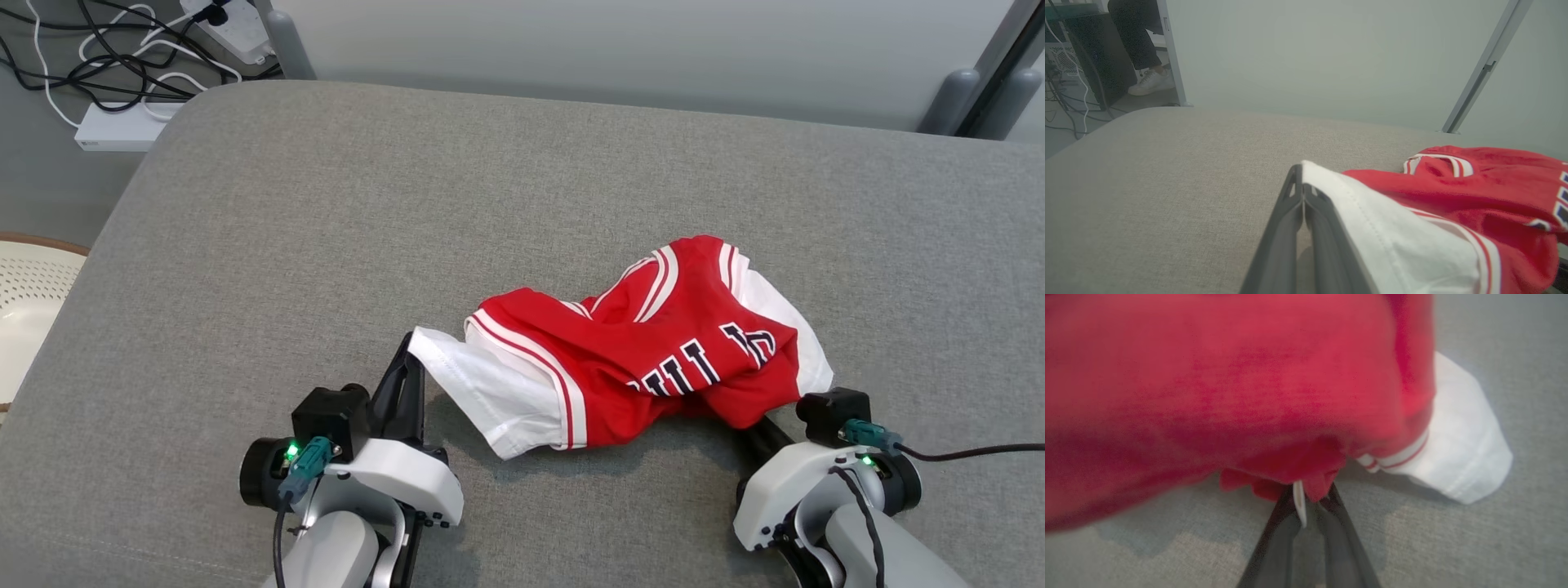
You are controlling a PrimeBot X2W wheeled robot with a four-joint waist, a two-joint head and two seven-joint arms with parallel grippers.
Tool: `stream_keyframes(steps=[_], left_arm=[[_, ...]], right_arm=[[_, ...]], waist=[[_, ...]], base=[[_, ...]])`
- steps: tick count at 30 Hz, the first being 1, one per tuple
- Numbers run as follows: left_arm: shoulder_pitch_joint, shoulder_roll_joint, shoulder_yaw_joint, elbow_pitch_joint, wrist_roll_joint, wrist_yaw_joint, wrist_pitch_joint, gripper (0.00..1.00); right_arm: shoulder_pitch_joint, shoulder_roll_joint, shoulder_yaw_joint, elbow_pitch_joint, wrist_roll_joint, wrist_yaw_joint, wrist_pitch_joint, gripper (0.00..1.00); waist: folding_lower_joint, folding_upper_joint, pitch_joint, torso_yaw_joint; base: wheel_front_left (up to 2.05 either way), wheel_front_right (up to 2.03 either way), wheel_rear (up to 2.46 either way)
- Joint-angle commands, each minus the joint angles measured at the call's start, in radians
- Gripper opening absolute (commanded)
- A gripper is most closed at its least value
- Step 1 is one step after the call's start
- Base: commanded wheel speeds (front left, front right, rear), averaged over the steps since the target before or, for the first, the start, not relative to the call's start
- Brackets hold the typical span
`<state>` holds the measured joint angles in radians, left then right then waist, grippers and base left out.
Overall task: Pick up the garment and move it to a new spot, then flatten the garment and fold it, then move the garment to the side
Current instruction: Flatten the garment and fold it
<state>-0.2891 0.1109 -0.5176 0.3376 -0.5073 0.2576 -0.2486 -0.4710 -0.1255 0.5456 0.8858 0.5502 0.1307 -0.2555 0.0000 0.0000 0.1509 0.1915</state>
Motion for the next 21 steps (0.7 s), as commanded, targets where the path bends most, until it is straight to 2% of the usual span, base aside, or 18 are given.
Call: stream_keyframes(steps=[1,5,10,16,21], left_arm=[[-0.028,0.013,0.046,-0.024,0.018,-0.004,-0.013,0.0],[-0.026,0.015,0.098,-0.059,0.053,-0.019,-0.013,0.0],[-0.027,0.063,0.173,-0.126,0.107,-0.043,-0.013,0.0],[-0.068,0.167,0.246,-0.24,0.152,-0.072,-0.013,0.0],[-0.094,0.207,0.277,-0.349,0.128,-0.089,0.014,0.0]], right_arm=[[-0.023,0.0,0.019,-0.01,0.008,0.0,-0.006,0.0],[-0.033,-0.04,-0.004,-0.051,0.006,0.0,-0.006,0.0],[0.0,-0.148,-0.045,-0.218,0.015,0.0,-0.006,0.0],[-0.019,-0.325,-0.218,-0.43,-0.033,0.0,-0.006,0.0],[-0.01,-0.372,-0.331,-0.568,-0.053,0.0,0.025,0.0]], waist=[[0.0,0.0,0.0,0.003],[0.0,0.0,-0.01,0.002],[0.0,0.0,-0.056,-0.024],[0.0,0.0,-0.123,-0.075],[0.0,0.0,-0.152,-0.093]], base=[[0.0,0.0,0.0],[0.0,0.0,0.0],[0.0,0.0,0.0],[0.0,0.0,0.0],[0.0,0.0,0.0]])
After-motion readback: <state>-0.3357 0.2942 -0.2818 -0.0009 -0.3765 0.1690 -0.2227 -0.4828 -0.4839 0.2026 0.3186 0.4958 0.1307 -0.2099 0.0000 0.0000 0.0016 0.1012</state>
